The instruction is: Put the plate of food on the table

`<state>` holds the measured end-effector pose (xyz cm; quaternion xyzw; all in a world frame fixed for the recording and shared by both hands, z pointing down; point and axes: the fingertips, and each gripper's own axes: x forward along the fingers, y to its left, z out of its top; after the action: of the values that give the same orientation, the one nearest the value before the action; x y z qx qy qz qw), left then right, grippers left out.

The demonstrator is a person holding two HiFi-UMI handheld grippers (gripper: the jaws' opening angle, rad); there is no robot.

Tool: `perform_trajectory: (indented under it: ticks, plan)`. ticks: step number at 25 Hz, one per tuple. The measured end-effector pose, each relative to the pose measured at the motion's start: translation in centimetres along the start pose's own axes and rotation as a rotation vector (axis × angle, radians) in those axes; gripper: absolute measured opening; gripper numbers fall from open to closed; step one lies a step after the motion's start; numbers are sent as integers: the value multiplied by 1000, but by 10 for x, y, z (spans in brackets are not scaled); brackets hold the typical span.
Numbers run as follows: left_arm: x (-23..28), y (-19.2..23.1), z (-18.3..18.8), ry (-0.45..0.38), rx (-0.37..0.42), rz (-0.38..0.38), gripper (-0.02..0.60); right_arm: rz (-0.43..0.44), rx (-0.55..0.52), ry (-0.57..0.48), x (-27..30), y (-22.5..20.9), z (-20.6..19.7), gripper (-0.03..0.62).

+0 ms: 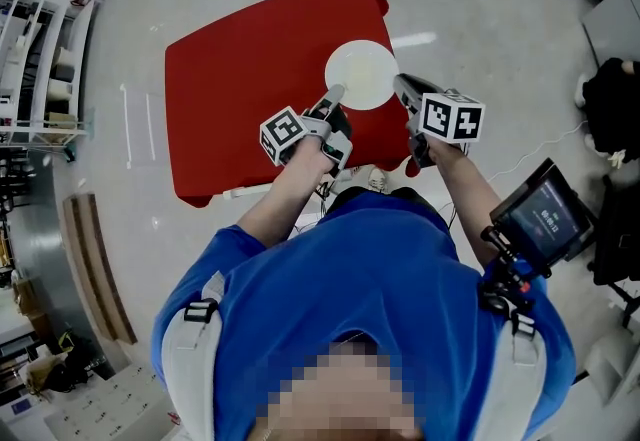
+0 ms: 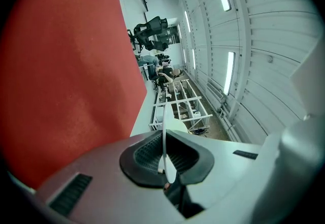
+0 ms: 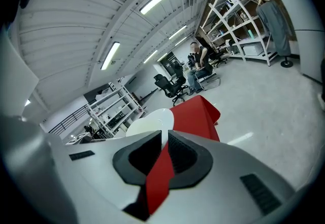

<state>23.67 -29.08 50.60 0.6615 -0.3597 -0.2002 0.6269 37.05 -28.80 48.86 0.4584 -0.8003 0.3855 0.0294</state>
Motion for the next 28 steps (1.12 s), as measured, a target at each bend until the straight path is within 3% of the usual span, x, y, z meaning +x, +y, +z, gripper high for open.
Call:
perform_trajectory:
  ticks: [8,16,21,28]
  plan:
    - [22,19,16,8,-22,34,15,-26,14,45,30,-20,0,21]
    - [22,37,27,-21,-50,82,15,-9,22,117,53,-23,-7,21]
    - [51,58,30,-43,-73,116,15,-6,26,168,74,-57,-4,21]
    - [51,74,33,-62,-104,156,14,-3,43,221,89,-64,-14,21]
